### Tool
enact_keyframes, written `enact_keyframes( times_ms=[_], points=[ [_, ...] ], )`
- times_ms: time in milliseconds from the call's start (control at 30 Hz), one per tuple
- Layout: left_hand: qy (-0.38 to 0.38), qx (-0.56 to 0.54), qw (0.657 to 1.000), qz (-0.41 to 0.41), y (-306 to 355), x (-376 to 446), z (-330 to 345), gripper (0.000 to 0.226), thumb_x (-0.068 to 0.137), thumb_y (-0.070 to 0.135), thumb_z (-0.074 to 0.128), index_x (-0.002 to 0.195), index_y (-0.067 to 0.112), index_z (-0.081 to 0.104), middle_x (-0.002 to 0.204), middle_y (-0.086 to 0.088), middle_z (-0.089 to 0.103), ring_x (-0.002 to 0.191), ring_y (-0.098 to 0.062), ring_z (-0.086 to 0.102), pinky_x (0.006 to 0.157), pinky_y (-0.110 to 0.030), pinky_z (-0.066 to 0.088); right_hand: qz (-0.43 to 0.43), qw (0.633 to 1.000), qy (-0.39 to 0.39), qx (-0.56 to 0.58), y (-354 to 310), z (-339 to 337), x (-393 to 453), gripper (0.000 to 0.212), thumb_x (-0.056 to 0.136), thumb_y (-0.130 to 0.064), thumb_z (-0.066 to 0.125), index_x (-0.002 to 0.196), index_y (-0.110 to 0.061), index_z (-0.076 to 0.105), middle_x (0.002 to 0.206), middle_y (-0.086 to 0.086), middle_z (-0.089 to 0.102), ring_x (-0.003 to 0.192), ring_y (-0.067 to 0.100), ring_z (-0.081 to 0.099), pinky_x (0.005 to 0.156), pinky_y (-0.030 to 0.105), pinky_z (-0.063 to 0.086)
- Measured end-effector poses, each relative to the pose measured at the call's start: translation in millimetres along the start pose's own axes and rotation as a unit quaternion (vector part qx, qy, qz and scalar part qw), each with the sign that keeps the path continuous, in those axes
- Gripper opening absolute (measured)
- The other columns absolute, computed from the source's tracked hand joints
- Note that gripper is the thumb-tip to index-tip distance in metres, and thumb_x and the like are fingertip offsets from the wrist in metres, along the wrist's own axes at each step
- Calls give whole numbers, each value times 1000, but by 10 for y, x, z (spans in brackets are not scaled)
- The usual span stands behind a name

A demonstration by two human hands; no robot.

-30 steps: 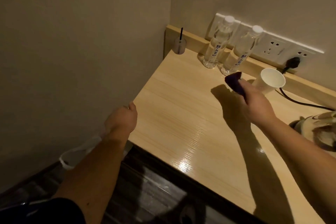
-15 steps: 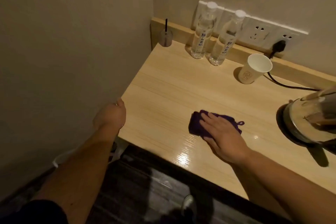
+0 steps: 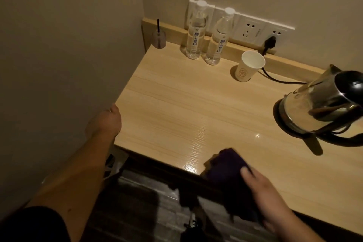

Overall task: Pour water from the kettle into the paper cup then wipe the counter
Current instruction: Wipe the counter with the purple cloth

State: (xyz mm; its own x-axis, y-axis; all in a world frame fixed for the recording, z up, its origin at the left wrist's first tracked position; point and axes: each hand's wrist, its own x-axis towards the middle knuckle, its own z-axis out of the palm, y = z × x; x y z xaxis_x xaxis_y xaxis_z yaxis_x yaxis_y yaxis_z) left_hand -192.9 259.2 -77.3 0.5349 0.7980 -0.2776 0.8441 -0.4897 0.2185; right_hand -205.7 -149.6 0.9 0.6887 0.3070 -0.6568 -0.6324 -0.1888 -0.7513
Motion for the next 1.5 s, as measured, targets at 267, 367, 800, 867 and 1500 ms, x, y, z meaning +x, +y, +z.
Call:
enact_keyframes(
  times_ms=[267, 367, 800, 867, 1500],
  points=[
    [6, -19, 999, -27, -27, 105, 70, 75, 101, 49, 13, 99, -3, 67, 105, -28, 64, 92, -40, 59, 76, -41, 44, -111, 958, 261, -25, -1185, -375, 513, 16, 98, -41, 43, 99, -37, 58, 104, 1, 66, 103, 26, 62, 88, 48, 49],
    [5, -11, 1000, -27, -28, 115, 71, 76, 101, 49, 12, 102, -4, 67, 109, -29, 63, 95, -41, 59, 75, -40, 41, -243, 881, 263, -310, -1252, -417, 1134, 32, 99, -33, 45, 131, -30, 46, 124, -8, 56, 119, 16, 50, 96, 43, 41],
    [18, 5, 999, -31, -67, 163, 128, 77, 99, 50, 11, 105, -4, 66, 110, -30, 62, 98, -42, 58, 84, -46, 45, -315, 668, 52, -673, -356, -600, 1499, 53, 98, -39, 38, 147, -19, 33, 155, 0, 29, 144, 19, 23, 117, 39, 14],
    [16, 3, 999, -29, -59, 153, 123, 77, 100, 49, 11, 109, -6, 64, 114, -32, 60, 101, -43, 57, 86, -48, 44, -314, 683, 35, -658, -85, -561, 1136, 56, 95, -44, 33, 145, -19, 37, 153, -2, 30, 143, 18, 25, 117, 38, 15],
    [-58, -60, 994, 66, -233, -135, 123, 66, 99, 47, 35, 146, 2, 28, 149, -24, 34, 130, -43, 38, 107, -51, 34, -4, 963, -160, -218, 809, -181, -530, 32, 97, -30, 50, 127, -25, 59, 122, -9, 68, 117, 9, 59, 104, 29, 43]
  ],
)
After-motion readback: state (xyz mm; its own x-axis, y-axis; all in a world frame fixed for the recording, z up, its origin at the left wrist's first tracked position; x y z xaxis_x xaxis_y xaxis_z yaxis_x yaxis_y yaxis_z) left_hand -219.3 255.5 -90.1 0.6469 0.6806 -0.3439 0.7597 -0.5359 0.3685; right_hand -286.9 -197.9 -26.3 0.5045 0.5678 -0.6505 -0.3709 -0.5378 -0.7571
